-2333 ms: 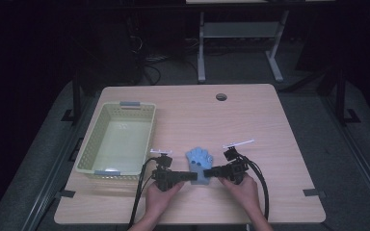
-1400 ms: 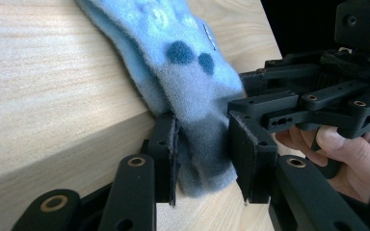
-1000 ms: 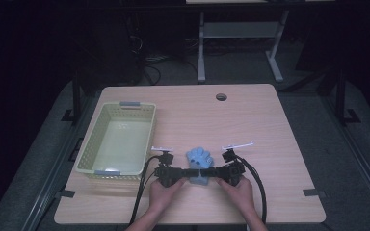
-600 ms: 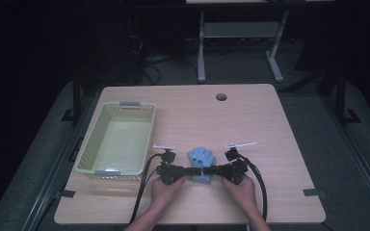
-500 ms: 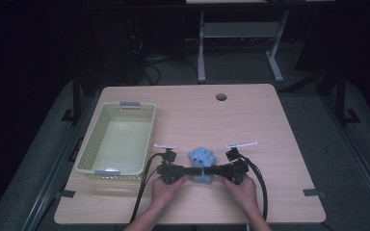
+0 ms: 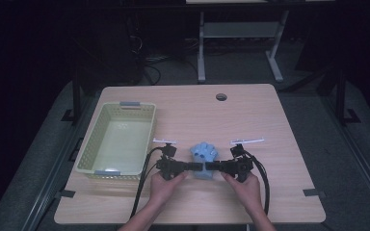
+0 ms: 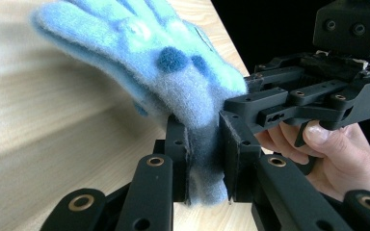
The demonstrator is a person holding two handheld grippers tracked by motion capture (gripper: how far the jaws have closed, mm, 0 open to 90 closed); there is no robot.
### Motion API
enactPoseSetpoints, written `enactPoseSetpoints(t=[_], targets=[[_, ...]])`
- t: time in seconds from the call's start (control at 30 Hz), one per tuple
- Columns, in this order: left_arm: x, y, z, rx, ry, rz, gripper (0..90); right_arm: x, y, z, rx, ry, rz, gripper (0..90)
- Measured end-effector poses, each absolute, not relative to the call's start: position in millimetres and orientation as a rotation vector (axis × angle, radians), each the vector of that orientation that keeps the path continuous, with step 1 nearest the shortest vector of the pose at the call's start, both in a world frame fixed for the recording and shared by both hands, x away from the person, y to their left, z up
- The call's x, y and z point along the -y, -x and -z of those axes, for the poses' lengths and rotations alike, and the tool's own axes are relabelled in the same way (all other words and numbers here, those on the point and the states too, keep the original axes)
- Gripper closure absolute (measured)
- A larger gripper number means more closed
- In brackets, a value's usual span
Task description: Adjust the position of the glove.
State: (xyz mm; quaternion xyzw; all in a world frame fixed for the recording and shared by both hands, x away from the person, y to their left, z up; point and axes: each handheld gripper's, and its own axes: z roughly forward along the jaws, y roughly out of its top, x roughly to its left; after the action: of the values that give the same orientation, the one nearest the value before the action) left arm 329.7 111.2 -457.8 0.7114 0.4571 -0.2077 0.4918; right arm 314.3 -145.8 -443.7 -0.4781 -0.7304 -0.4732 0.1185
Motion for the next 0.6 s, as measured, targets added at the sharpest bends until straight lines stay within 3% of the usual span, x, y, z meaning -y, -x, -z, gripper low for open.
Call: enactPoseSetpoints(t=[0.6], targets=[[-129.0,-334.9,417.9,-1.047,-1.692,0.477,74.7,135.0,-321.5,401.6,2.167,1.327,1.468,77.2]])
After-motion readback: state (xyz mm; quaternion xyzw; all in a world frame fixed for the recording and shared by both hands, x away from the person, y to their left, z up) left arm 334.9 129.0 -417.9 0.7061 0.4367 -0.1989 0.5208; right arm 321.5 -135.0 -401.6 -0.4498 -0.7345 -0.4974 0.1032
